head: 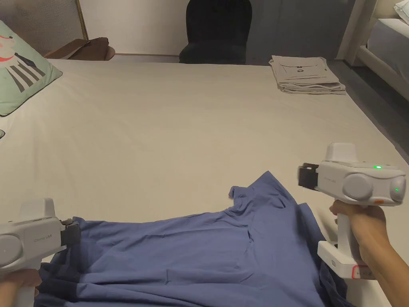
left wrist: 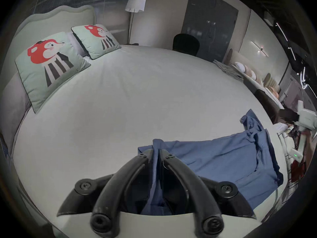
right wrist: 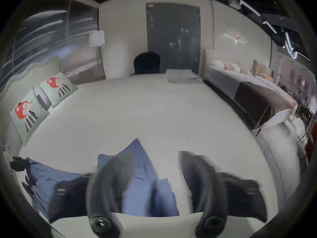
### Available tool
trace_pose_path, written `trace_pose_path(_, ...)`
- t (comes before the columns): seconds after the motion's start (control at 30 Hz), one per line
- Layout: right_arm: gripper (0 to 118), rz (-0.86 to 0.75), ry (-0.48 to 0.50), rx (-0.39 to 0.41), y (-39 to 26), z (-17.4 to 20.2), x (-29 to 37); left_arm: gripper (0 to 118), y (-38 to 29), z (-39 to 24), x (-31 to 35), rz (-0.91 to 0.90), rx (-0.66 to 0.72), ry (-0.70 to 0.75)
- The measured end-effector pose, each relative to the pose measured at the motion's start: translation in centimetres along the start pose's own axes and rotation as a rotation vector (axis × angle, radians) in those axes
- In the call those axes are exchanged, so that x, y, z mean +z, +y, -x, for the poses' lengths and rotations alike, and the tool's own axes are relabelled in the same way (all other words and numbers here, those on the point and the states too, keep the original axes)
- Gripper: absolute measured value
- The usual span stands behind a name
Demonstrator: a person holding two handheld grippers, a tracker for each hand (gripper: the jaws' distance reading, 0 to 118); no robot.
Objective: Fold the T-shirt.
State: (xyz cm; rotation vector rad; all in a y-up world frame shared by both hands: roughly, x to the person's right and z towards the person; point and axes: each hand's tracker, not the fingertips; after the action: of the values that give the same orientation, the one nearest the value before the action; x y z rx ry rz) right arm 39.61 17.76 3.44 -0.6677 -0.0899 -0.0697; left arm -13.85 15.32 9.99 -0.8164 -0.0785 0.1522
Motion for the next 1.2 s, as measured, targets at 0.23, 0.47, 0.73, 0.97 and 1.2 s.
trace_pose_path(0.23,100,0.217,-0.007,0.124,-1.2,2.0,-8.8,3,0.2,0.1,-0.6,-0.005,0.01,-0.02)
trace_pose_path(0.47,62,0.298,0.008,0.177,-3.2,3.1,-11.5,3,0.2,0.5,-1.5,0.007,-0.001,-0.024)
trace_pose_path(0.73,1,0.184,0.012,0.206,-3.1,3.3,-7.9,3,0.0,0.1,-1.7,-0.003,-0.007,-0.017)
trace_pose_path(0.97,1,-0.057,0.039,0.18,1.2,2.0,0.5,3,1.5,0.2,0.2,-0.055,0.043,-0.028)
trace_pose_path(1.2,1,-0.305,0.002,0.116,7.2,0.3,8.9,3,7.3,-1.4,4.2,-0.194,0.033,-0.061)
